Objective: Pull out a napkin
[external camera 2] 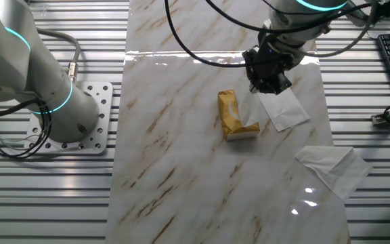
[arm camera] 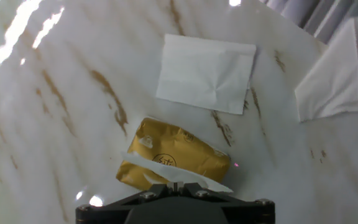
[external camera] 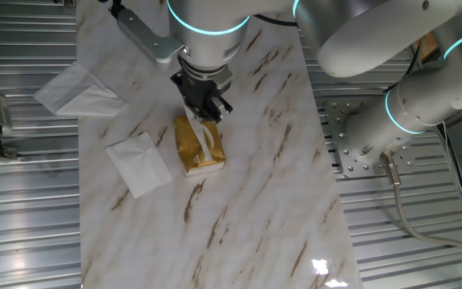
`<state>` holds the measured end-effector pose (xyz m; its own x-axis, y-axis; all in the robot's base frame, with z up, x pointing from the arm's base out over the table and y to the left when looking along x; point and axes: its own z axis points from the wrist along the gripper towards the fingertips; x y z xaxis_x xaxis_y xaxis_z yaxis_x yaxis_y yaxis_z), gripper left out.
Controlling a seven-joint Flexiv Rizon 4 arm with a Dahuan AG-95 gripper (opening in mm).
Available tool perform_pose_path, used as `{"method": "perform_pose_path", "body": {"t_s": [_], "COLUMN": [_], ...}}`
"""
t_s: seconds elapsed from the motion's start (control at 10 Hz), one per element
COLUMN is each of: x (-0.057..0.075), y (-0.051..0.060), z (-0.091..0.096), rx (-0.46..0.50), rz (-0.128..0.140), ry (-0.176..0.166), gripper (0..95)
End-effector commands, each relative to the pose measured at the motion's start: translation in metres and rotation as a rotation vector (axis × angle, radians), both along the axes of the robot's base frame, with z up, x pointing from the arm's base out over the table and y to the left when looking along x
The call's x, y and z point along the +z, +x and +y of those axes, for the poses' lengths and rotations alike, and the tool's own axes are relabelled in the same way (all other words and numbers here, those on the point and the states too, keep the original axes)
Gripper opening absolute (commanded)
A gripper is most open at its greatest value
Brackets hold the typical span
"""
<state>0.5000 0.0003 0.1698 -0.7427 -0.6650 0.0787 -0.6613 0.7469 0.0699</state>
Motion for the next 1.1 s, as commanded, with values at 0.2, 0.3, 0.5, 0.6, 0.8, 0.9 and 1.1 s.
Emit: {"method": "perform_pose_path", "body": {"t_s": [0.2,0.3,0.5,0.6,0.8,0.9,1.1], "x": [-0.0003,-0.0004,-0.0009,-0.0012,-0.0012,-0.0012,-0.0012], "y": [0.0003,0.0004,0.0007,0.0009,0.0008,0.0008,0.0008], "z": [0.0009,0.0013,0.0025,0.0031,0.0033,0.0033,0.0033], "rx": [0.210,0.223,0.235,0.235,0.222,0.211,0.223], "rz": [-0.008,-0.009,-0.009,-0.006,-0.004,-0.003,-0.008], "ry": [0.040,0.042,0.043,0.043,0.055,0.068,0.073], "gripper": [0.0,0.0,0.0,0.0,0.0,0.0,0.0]}}
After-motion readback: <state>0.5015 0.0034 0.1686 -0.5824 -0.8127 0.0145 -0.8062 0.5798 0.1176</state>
